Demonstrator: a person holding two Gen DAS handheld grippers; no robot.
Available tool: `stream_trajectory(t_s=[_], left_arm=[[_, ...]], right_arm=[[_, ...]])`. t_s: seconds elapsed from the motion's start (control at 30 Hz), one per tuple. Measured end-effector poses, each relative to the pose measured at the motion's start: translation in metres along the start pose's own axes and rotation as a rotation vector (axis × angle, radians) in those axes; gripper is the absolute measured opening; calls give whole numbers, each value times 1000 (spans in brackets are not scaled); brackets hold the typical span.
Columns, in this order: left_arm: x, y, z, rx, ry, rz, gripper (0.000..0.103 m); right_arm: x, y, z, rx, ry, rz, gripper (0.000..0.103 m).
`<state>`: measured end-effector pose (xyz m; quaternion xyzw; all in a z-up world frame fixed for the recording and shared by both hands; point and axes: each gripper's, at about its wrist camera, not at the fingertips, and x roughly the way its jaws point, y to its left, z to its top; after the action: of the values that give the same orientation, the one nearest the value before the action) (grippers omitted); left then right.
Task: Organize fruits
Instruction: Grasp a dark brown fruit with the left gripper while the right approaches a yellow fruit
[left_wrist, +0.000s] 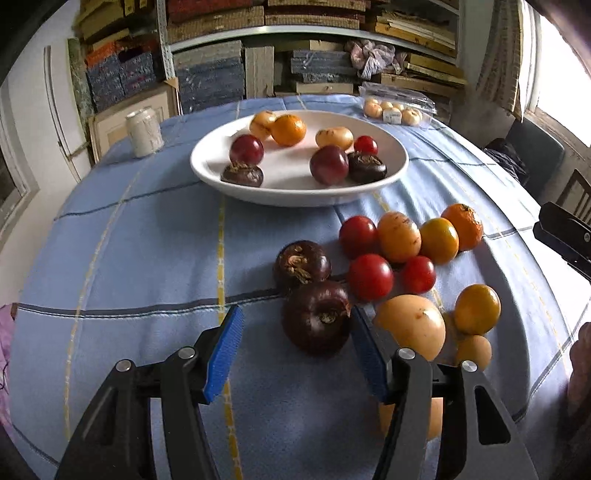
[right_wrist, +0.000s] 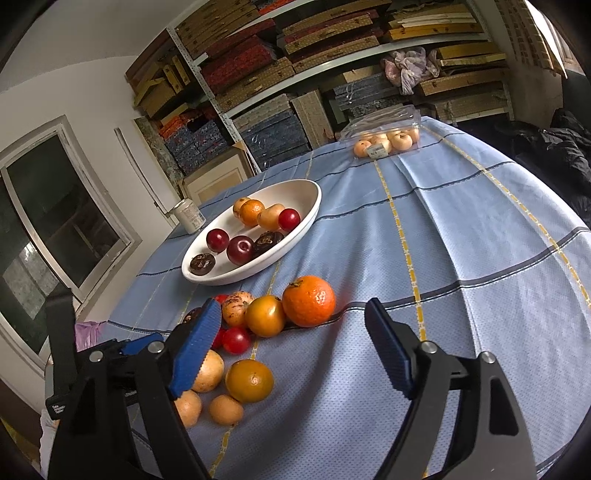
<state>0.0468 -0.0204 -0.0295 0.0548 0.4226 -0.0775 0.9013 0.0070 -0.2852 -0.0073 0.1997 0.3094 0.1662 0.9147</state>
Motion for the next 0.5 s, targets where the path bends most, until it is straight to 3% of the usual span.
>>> stream_trajectory(t_s=[0.3,0.5], left_arm=[[9,-5,5,20,3,-24,52],[16,-1,8,-10,34,-90,41]], right_arm=[[1,0,1,-1,3,-1,78],[3,1,0,-1,9,-3,78]])
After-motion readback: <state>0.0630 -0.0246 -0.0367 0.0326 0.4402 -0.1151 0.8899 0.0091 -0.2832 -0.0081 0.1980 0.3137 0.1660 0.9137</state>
